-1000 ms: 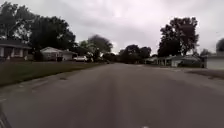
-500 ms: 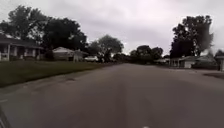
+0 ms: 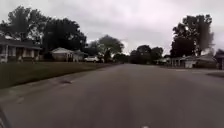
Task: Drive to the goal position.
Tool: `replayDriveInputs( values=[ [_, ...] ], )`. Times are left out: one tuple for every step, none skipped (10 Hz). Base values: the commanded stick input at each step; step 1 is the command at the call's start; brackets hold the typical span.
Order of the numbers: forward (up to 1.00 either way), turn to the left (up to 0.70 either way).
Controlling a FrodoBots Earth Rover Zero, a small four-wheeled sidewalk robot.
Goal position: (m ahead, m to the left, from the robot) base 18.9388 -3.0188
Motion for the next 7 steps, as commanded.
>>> replayDriveInputs(
  values=[
    [0.70, 0.00],
    [0.70, 0.00],
    [0.70, 0.00],
    [0.70, 0.00],
    [0.70, 0.00],
    [0.70, 0.00],
    [0.70, 0.00]
  ],
)
